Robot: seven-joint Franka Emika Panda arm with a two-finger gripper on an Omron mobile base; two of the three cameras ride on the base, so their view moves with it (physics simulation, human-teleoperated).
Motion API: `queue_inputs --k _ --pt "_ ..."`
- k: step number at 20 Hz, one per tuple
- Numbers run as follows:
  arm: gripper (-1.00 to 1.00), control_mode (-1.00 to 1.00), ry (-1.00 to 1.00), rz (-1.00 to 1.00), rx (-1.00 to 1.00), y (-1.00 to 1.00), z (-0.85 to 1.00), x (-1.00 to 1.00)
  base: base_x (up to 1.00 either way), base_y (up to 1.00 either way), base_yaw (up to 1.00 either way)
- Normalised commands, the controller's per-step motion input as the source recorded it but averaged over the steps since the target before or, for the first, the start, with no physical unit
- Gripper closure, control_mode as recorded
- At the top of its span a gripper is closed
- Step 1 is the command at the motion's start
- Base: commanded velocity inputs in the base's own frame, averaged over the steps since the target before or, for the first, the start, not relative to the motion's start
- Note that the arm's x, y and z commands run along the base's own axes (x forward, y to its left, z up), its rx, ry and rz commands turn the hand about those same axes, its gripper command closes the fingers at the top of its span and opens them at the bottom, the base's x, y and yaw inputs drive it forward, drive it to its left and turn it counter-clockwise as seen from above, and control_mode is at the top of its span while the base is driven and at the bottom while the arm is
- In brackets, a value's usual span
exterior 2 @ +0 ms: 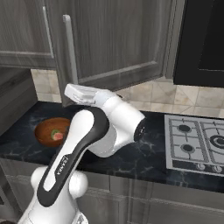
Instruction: Open the cabinet. Pick the kiwi and peach from the cabinet and place them into the bowl. Then close the cabinet.
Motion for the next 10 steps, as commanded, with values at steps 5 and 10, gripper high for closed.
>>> queue_inputs --k 5,10 --pt "-1.00 -1.00 -0.02 -0.03 0.00 1.00 0.00 1.00 0.00 0.00 0.00" --pt "-1.00 -1.00 -0.01 -0.06 0.00 1.00 0.00 1.00 0.00 0.00 0.00"
